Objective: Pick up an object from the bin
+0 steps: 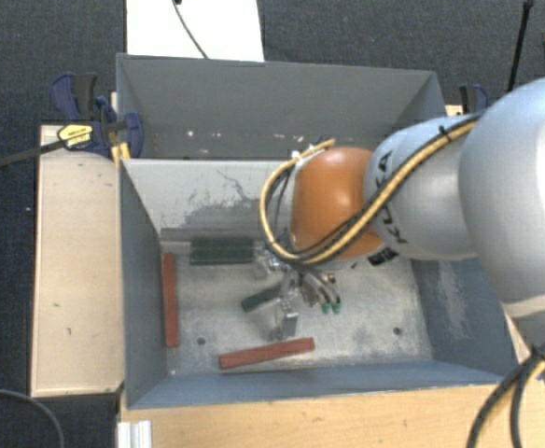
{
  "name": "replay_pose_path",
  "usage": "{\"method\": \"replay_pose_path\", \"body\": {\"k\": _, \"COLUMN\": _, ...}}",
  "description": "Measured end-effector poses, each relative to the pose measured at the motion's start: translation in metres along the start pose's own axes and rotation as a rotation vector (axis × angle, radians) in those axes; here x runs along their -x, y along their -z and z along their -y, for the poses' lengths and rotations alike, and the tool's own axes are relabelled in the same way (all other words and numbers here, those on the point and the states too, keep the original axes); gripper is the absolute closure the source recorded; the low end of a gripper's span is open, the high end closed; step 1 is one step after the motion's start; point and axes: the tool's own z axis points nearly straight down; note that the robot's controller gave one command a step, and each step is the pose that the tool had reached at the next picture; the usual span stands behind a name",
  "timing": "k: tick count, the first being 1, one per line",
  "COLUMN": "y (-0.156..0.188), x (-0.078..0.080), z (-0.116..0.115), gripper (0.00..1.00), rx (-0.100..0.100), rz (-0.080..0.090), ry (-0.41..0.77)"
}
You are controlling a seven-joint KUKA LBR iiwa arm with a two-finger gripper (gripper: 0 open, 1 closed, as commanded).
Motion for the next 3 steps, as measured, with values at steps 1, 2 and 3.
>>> {"method": "replay_pose_path", "body": {"k": 1, "y": 0.0, "x": 0.0, "z": 0.0, "gripper": 0.0, "rx": 0.0, "rz": 0.001, "ry": -0.003}}
{"method": "replay_pose_path", "body": {"k": 2, "y": 0.001, "x": 0.0, "z": 0.0, "gripper": 1.0, "rx": 0.0, "rz": 0.001, "ry": -0.005}}
{"method": "replay_pose_path", "body": {"k": 3, "y": 0.081, "x": 0.002, "z": 0.0, "gripper": 1.0, "rx": 0.0, "rz": 0.013, "ry": -0.01}}
